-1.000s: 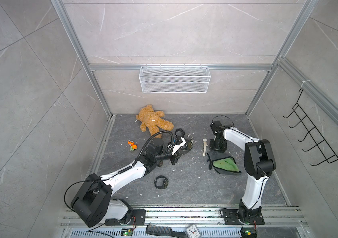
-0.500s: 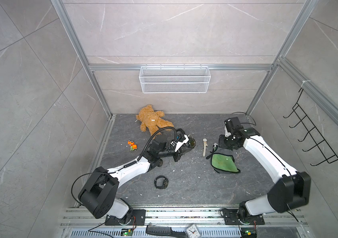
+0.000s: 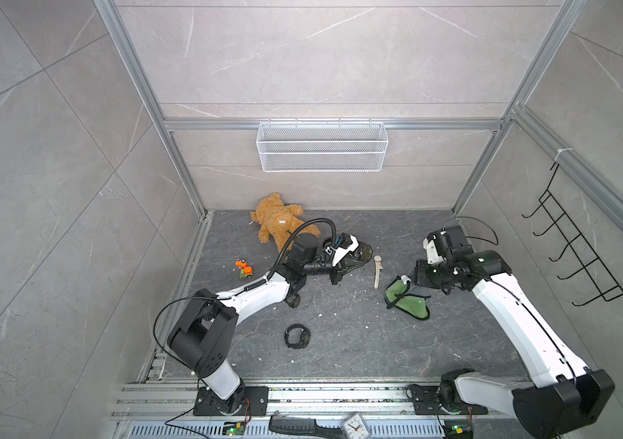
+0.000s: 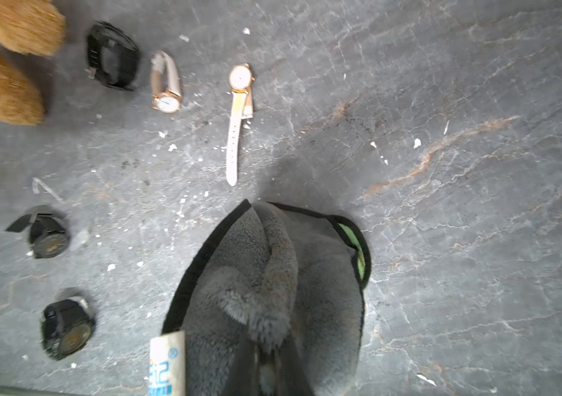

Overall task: Wipe the watch dial
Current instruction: Pick up the cleaning item at the center of the board, then wipe the dirt from the watch dial.

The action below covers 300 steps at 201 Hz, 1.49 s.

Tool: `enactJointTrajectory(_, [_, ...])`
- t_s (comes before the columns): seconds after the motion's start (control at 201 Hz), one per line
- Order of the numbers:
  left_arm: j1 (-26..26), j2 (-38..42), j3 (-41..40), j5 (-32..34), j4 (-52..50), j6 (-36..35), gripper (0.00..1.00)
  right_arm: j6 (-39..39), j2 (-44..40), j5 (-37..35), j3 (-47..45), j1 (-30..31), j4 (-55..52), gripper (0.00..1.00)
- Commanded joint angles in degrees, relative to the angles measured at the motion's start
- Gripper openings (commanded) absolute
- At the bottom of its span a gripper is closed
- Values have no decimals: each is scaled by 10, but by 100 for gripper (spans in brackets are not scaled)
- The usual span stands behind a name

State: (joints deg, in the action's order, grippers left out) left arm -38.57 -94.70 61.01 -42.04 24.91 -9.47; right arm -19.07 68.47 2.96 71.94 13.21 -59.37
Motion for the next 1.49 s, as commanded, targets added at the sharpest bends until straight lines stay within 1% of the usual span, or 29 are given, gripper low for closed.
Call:
enactJointTrajectory(0.0, [1, -14, 32, -46, 31, -12, 0, 23, -41, 52, 0, 9, -8, 0])
enactJointTrajectory(0.11, [0, -24, 38, -72, 45, -13, 0, 22, -59, 100, 7, 20, 12, 0])
enactJointTrajectory(0.184, [0, -29, 43, -93, 46, -16, 0, 22, -58, 118, 17, 42, 20, 0])
enactJointTrajectory(0.324, [-3, -30, 47, -124, 39, -28, 0, 18, -44, 105, 33, 103, 31, 0])
enactJointTrajectory(0.398, [-8, -25, 51, -130, 6, -57, 0, 17, -28, 98, 44, 133, 36, 0])
enactJointTrajectory(0.468, [-14, -19, 53, -134, -33, -91, 0, 16, -16, 94, 55, 149, 42, 0])
enactJointTrajectory(0.563, [-21, -7, 48, -135, -66, -118, 0, 13, -8, 100, 66, 155, 58, 0])
enactJointTrajectory(0.692, [-33, 12, 28, -133, -69, -123, 0, 10, 2, 122, 76, 155, 85, 0])
enactJointTrajectory(0.876, [-53, 42, -1, -102, -72, -140, 0, 8, 25, 149, 84, 156, 105, 0])
enactJointTrajectory(0.996, [-60, 62, -11, -87, -72, -145, 0, 4, 38, 154, 83, 156, 112, 0])
enactJointTrajectory(1.11, [-61, 81, -21, -71, -67, -148, 0, -8, 41, 119, 71, 157, 111, 0])
enactJointTrajectory(1.339, [-61, 105, -36, -32, -54, -154, 0, -36, 15, -25, 44, 156, 87, 0])
enactJointTrajectory(1.419, [-61, 105, -36, -29, -55, -154, 0, -38, 7, -64, 45, 157, 72, 0])
enactJointTrajectory(1.488, [-61, 104, -35, -23, -54, -153, 0, -35, 2, -83, 48, 156, 58, 0])
